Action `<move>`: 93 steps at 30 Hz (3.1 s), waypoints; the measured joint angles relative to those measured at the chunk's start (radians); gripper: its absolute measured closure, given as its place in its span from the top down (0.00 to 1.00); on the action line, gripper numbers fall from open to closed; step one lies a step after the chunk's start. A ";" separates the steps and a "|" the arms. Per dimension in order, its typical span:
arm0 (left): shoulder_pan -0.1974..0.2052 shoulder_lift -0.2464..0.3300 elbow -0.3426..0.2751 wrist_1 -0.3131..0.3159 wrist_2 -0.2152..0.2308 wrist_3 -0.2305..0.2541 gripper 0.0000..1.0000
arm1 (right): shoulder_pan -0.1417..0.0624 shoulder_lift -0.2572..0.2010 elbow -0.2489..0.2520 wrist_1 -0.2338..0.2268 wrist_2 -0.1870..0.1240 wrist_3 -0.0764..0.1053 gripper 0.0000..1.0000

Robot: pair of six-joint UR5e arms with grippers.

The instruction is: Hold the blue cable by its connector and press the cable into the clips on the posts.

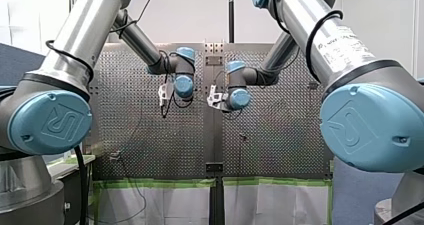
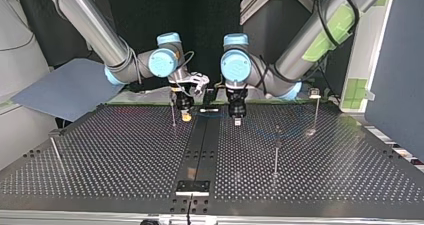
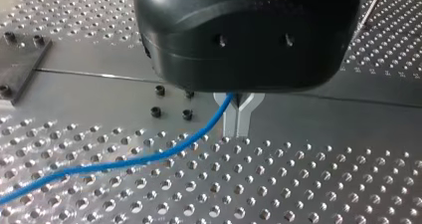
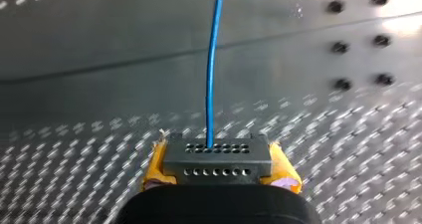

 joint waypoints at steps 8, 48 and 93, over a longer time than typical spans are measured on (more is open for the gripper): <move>-0.020 -0.040 -0.020 0.030 -0.002 0.004 0.00 | 0.010 0.000 0.073 -0.002 0.055 -0.013 0.00; -0.187 -0.298 -0.021 0.213 0.001 -0.012 0.00 | -0.084 0.002 0.348 -0.148 0.150 -0.016 0.00; -0.300 -0.443 0.166 0.196 -0.177 -0.047 0.00 | -0.255 0.007 0.393 -0.308 -0.107 -0.047 0.00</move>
